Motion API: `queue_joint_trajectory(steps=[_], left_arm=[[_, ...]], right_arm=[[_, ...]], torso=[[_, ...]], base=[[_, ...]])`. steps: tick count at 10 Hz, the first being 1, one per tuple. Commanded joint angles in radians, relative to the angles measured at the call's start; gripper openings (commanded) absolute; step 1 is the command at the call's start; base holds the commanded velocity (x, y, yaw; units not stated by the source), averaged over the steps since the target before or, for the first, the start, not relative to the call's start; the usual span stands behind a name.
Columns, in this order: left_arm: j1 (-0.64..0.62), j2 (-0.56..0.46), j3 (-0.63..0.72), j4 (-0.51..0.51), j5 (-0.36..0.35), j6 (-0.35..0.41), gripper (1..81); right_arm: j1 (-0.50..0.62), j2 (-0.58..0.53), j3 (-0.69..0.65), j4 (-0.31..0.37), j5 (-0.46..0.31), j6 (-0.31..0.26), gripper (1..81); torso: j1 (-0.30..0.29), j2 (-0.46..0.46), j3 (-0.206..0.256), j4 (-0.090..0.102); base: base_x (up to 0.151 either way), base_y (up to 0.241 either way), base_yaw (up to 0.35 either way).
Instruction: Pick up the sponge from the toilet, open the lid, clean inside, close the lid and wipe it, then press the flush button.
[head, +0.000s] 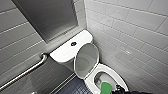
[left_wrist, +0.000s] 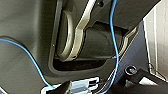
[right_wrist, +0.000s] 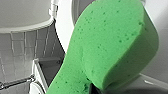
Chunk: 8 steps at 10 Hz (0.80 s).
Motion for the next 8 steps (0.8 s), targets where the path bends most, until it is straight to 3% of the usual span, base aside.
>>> queue_joint_trajectory(steps=[1,3,4,5,8], left_arm=[[0.02,-0.064,0.088,-0.003,0.088,0.005,81.1],[0.017,-0.076,0.101,-0.001,0.088,0.005,81.1],[0.014,-0.076,0.101,-0.003,0.088,0.005,81.1],[0.011,-0.076,0.101,-0.003,0.088,0.004,81.1],[-0.003,-0.087,0.101,-0.003,0.088,0.002,81.1]], right_arm=[[0.103,0.012,0.002,-0.002,-0.085,-0.001,1.0],[0.1,0.027,-0.017,-0.003,-0.088,-0.001,1.0],[0.098,0.029,-0.02,-0.003,-0.088,-0.001,1.0],[0.097,0.03,-0.029,-0.005,-0.088,-0.001,1.0],[0.089,0.03,-0.032,-0.005,-0.087,-0.001,1.0]], torso=[[-0.063,0.097,0.049,0.0],[-0.102,0.161,0.109,0.0],[-0.057,0.092,0.124,0.0],[-0.081,0.127,0.155,-0.047],[-0.1,0.163,0.206,-0.108]], base=[[0.0,0.0,0.0],[0.0,0.0,0.0],[0.0,0.0,0.0],[0.0,0.0,0.0],[0.0,0.0,0.0]])
